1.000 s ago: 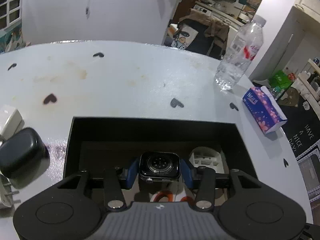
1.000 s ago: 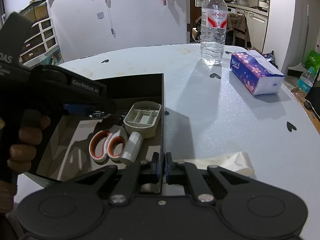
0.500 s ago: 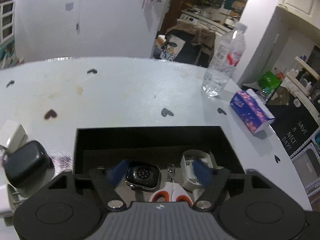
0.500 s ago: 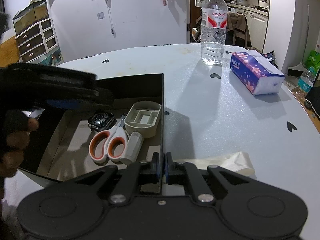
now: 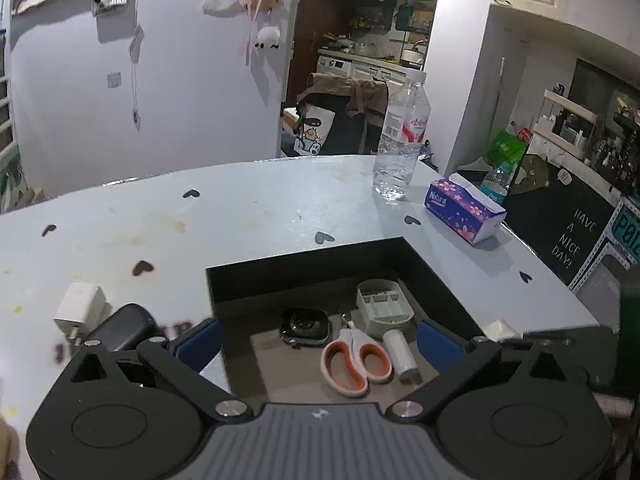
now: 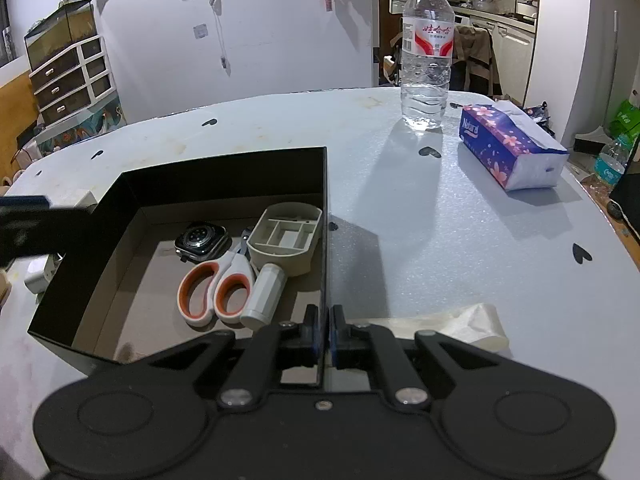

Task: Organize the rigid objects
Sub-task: 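Carry the smartwatch with the left tool into the black box and release, then move the left tool to the beige earbud case and grasp it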

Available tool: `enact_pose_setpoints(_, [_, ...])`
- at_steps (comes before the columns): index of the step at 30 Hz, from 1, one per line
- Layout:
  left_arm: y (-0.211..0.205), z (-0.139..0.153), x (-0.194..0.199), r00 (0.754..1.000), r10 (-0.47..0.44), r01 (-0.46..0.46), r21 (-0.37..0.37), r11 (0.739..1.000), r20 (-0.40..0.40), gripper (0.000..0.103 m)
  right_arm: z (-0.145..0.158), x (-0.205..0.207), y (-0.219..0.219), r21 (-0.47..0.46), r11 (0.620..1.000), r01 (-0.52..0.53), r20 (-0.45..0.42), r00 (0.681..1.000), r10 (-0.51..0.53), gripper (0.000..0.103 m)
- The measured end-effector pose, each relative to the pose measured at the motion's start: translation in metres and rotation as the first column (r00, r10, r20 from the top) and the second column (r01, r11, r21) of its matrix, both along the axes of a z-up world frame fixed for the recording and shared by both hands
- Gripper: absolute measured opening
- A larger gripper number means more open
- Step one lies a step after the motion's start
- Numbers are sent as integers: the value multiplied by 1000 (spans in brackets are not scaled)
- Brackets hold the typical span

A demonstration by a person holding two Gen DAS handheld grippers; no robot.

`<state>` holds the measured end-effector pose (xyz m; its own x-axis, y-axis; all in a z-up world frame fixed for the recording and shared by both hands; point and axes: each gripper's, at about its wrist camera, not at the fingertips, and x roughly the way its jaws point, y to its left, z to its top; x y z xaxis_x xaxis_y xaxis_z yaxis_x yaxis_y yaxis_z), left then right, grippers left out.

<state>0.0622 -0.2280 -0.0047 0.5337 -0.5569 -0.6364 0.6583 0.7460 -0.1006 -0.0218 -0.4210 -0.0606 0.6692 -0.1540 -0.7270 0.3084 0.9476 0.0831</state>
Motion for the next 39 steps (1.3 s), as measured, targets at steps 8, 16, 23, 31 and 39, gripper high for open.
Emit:
enact_pose_setpoints(8, [19, -1, -17, 999, 5, -7, 32, 999, 38, 103, 0, -1, 1, -4, 1000, 1, 2, 1000, -1, 6])
enact_pose_setpoints(16, [32, -8, -19, 998, 30, -32, 48, 998, 46, 103, 1, -1, 2, -6, 1000, 1, 2, 1000, -1, 6])
enact_pose_setpoints(23, [67, -20, -9, 992, 113, -114, 16, 993, 62, 103, 1, -2, 2, -5, 1000, 1, 3, 1000, -1, 6])
enact_pose_setpoints(31, [136, -35, 18, 949, 310, -310, 5, 951, 55, 103, 2, -2, 2, -5, 1000, 0, 2, 1000, 0, 6])
enact_pose_setpoints(39, [204, -43, 43, 890, 450, -454, 55, 889, 80, 103, 2, -2, 2, -5, 1000, 1, 3, 1000, -1, 6])
